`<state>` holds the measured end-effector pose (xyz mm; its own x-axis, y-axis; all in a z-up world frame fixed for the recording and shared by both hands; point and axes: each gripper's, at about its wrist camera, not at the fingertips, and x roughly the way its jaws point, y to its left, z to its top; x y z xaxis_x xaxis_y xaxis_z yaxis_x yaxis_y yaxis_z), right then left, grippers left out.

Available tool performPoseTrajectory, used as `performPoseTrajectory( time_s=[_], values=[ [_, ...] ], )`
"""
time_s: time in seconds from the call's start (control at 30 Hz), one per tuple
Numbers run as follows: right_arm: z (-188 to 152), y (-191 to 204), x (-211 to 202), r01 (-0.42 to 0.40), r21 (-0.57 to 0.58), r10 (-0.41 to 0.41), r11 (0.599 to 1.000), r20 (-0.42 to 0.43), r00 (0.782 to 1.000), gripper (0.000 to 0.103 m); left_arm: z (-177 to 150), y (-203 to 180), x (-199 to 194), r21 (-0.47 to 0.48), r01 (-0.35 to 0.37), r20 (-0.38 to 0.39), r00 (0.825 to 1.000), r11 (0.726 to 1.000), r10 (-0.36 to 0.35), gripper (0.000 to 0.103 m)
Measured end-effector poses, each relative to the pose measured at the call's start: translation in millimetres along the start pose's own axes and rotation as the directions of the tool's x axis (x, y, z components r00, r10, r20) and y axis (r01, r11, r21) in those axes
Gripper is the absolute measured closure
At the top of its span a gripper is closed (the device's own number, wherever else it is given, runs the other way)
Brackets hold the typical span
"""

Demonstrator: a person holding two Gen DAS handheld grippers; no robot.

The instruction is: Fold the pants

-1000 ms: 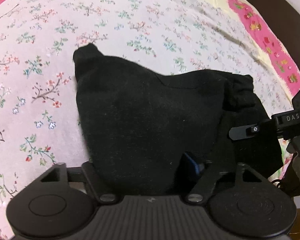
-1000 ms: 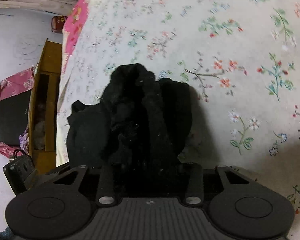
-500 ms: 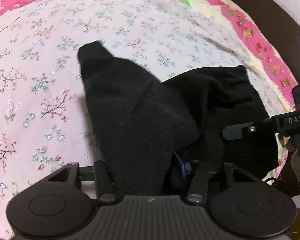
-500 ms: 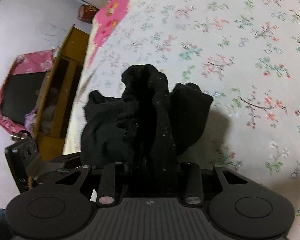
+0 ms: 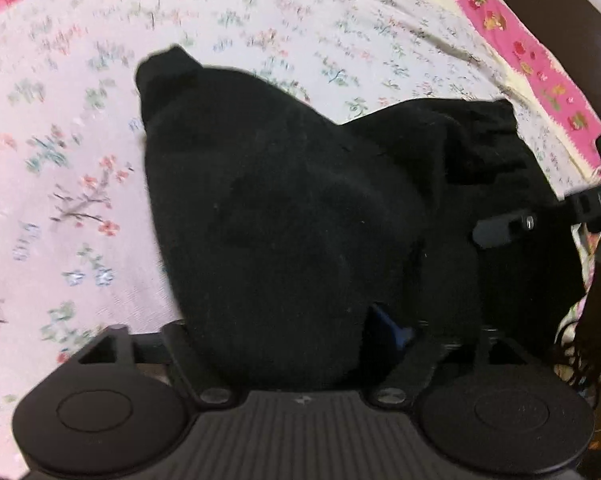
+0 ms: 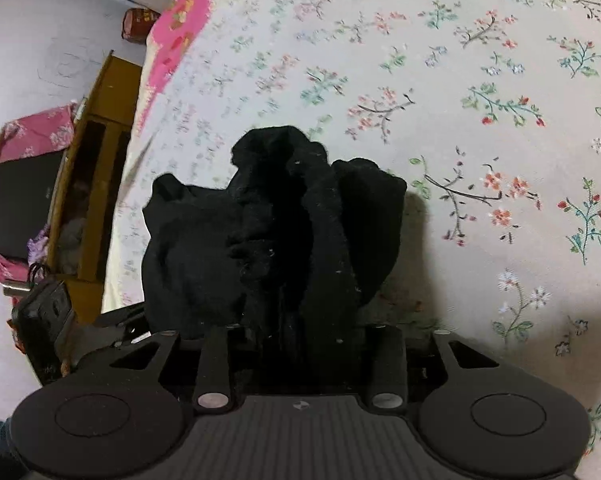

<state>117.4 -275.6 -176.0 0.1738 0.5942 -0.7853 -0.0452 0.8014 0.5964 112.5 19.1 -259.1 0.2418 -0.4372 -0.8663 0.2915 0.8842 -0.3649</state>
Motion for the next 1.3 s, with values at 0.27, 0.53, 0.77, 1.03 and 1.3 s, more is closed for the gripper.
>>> performPoseTrajectory(
  time_s=[0.27,0.53,0.77,1.03,1.3],
  values=[
    [4,-29,23,-0.085,0.175,0.087,0.981,-0.005,0.996,0.078,17,4,-14,-0.118,0.056,0.052,0.997,0.991,-0.051,0.042],
    [12,16,-22,-0.203,0.103,0.195,0.974,0.074,0.978,0.082,44,-30,-59,-0.056,0.173,0.183,0.970,0.983,-0.160,0.047],
    [57,18,-36,-0.160,0.003,0.158,0.987,0.134,0.978,0.082,89,-25,-47,0.009,0.169,0.235,0.958,0.986,-0.166,0.050],
    [90,-20,9,0.042,0.001,-0.042,0.999,0.050,0.998,0.074,92,17,-3,0.005,0.038,0.157,0.987,0.999,-0.038,0.049],
    [65,-35,-22,0.174,-0.028,-0.169,0.984,0.130,0.977,0.053,79,23,-16,-0.063,-0.041,0.141,0.989,0.997,0.049,0.039]
  ],
)
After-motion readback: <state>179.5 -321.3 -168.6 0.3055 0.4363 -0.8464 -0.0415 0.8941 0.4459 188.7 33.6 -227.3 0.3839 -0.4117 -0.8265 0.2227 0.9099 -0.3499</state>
